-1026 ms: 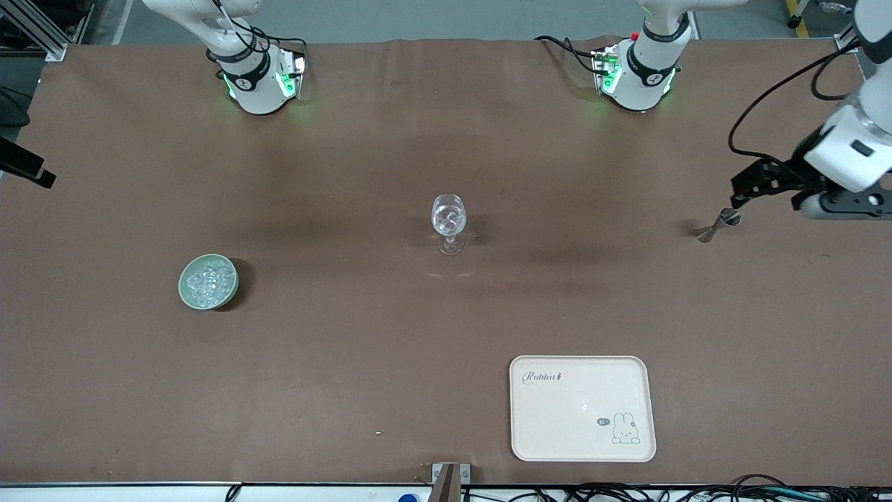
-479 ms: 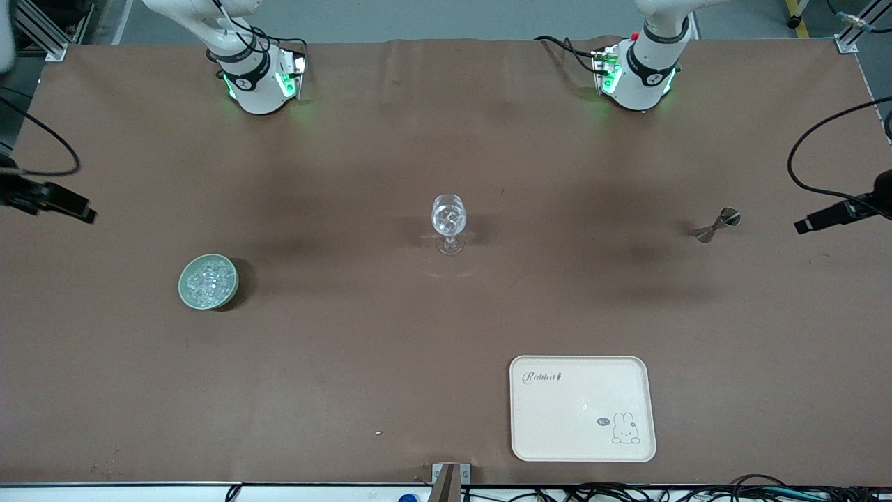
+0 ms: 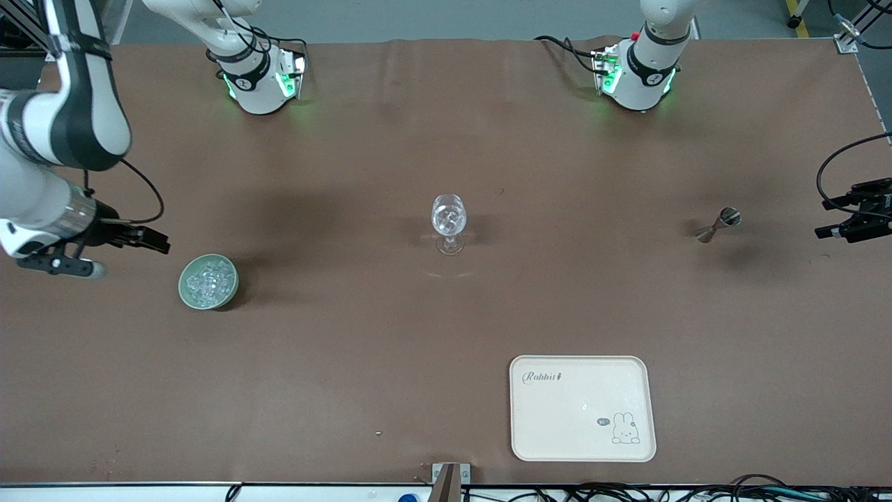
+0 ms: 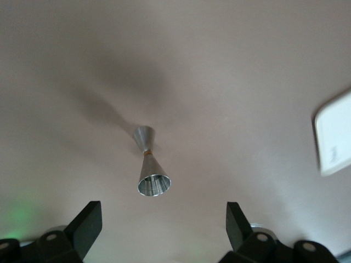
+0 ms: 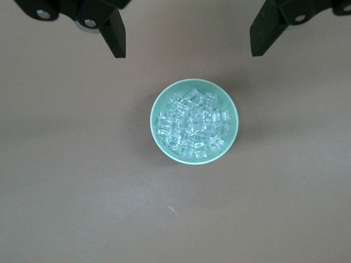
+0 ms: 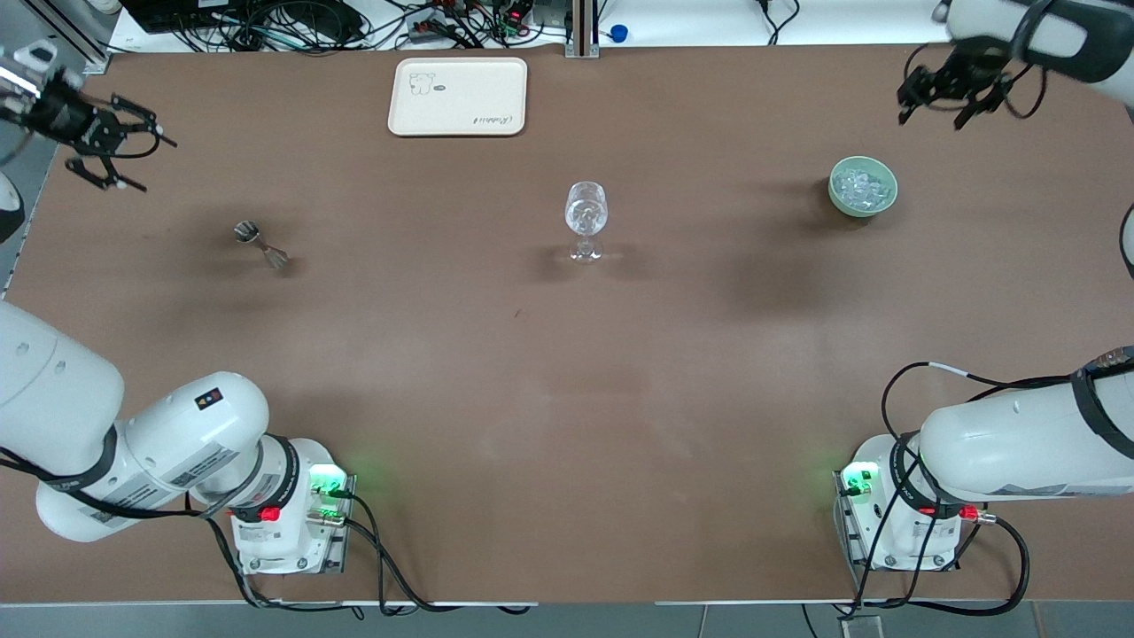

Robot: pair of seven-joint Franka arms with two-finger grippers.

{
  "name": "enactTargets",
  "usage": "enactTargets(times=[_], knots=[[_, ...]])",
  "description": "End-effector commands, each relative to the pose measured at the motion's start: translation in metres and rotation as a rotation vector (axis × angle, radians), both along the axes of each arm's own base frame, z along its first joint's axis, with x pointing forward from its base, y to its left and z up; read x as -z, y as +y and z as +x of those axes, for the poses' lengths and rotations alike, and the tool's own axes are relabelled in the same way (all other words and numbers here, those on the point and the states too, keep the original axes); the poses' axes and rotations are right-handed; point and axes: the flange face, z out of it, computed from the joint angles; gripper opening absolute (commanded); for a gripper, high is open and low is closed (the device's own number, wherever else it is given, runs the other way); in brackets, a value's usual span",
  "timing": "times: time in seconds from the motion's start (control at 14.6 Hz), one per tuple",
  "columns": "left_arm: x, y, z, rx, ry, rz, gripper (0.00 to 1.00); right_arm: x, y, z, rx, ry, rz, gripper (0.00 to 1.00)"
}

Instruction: Pour wine and add ice with both arms

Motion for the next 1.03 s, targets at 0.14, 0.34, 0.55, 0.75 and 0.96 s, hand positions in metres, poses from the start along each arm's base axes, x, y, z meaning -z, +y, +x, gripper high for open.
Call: enactTargets(times=[0.14,0.34,0.55,0.75,0.96], knots=[[0.049,-0.005,-0.007,-0.239,0.312,-0.109,1.00,0.071,0.014,0.006,-0.035,-0.008,-0.004,1.00],[0.100,0.018,-0.032,-0.285,0.381,-0.231,1.00,0.100,0.022,0.011,-0.051,-0.022,-0.009,0.99],[0.152,0.033,-0.053,-0.315,0.392,-0.337,1.00,0.124,0.032,0.001,-0.068,-0.060,-0.010,0.85],[0.168,0.034,-0.058,-0.354,0.392,-0.398,0.99,0.134,0.034,0.001,-0.071,-0.069,-0.012,0.70],[0.184,0.023,-0.063,-0.376,0.404,-0.454,0.96,0.140,0.033,0.001,-0.074,-0.069,-0.014,0.56]])
